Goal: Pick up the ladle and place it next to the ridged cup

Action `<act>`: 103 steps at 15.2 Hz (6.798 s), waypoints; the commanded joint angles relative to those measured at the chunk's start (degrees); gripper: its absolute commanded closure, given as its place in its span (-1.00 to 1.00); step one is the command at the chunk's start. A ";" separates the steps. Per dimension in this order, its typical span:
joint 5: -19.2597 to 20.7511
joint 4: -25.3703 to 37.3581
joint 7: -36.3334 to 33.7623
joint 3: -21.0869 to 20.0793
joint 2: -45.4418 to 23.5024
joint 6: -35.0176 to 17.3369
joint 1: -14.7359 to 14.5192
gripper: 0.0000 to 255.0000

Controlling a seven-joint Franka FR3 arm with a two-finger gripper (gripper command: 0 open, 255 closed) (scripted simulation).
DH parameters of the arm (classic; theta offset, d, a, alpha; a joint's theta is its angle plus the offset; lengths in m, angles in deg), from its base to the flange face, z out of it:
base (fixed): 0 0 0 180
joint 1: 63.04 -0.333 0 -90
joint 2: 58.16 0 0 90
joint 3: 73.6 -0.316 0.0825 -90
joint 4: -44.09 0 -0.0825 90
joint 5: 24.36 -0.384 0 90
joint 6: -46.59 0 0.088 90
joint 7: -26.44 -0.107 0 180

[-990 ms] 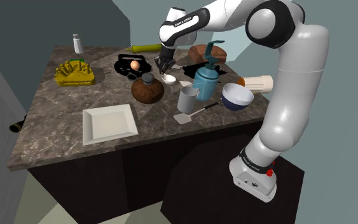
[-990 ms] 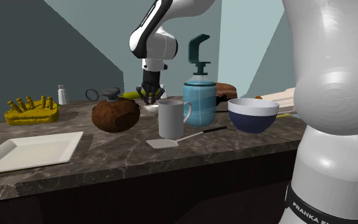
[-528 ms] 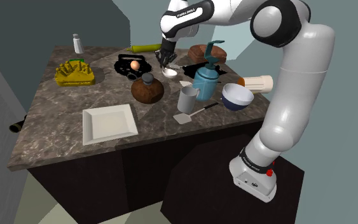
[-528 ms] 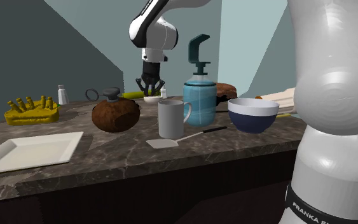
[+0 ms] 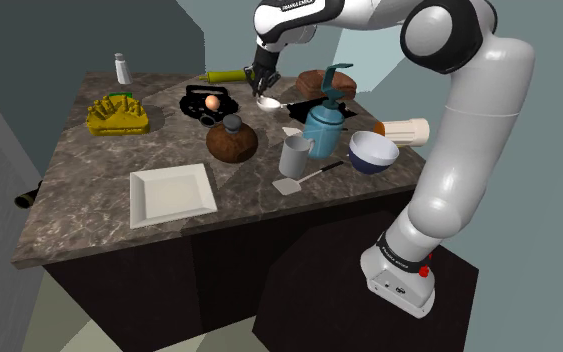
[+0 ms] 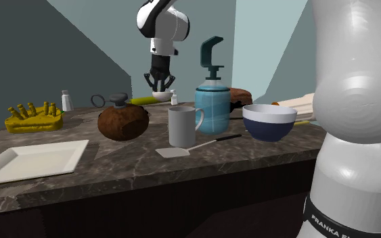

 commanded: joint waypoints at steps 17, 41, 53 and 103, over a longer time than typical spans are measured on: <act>0.52 11.37 -0.86 0.16 1.83 13.20 0.07 1.00; -1.61 -8.45 26.13 11.99 18.11 11.78 14.21 1.00; -3.80 -6.00 42.77 20.17 15.72 13.99 22.21 1.00; -10.15 -22.13 49.39 19.53 7.69 -8.87 22.76 -1.00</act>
